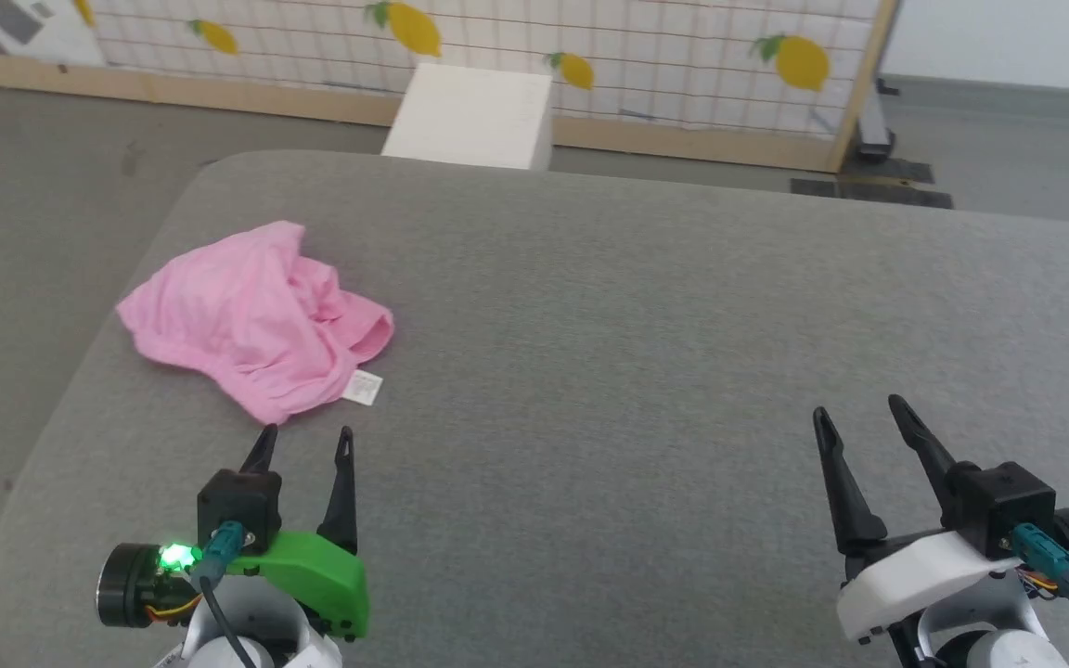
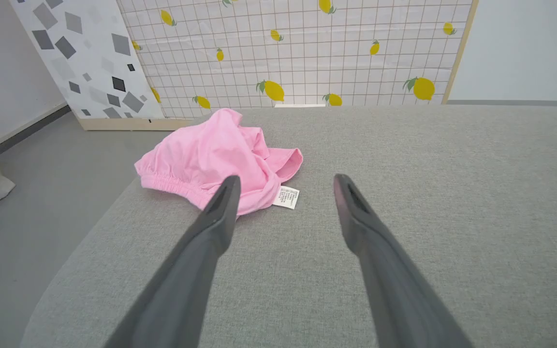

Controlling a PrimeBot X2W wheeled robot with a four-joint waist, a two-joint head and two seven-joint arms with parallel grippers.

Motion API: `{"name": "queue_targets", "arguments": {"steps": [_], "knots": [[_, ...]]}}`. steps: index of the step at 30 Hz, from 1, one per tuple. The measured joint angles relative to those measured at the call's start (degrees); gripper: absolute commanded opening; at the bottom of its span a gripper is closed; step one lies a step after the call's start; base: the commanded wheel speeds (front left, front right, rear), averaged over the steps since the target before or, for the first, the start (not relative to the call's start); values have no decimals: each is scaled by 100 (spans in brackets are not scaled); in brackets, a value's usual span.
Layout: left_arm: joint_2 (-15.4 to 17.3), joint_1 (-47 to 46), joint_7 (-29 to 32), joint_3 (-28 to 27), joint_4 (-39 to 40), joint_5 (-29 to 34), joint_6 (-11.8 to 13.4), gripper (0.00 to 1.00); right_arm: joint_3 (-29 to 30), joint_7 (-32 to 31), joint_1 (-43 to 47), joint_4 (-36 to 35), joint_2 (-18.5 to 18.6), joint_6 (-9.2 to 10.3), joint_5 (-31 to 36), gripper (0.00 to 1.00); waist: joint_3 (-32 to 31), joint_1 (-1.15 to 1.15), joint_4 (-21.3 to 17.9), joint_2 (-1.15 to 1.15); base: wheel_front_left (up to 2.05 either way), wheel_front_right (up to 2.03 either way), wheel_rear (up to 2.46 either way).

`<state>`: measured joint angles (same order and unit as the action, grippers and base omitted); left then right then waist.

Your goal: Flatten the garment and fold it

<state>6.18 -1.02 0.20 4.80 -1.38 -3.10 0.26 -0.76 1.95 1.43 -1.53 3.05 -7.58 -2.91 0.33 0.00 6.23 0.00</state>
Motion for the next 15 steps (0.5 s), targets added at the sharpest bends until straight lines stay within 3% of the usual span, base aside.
{"name": "queue_targets", "arguments": {"steps": [15], "knots": [[160,-21,8,149,-2,15,131,100,-218,-70,227,-143,-1,0,-210,100,-136,0,878,0,0,0,0]]}}
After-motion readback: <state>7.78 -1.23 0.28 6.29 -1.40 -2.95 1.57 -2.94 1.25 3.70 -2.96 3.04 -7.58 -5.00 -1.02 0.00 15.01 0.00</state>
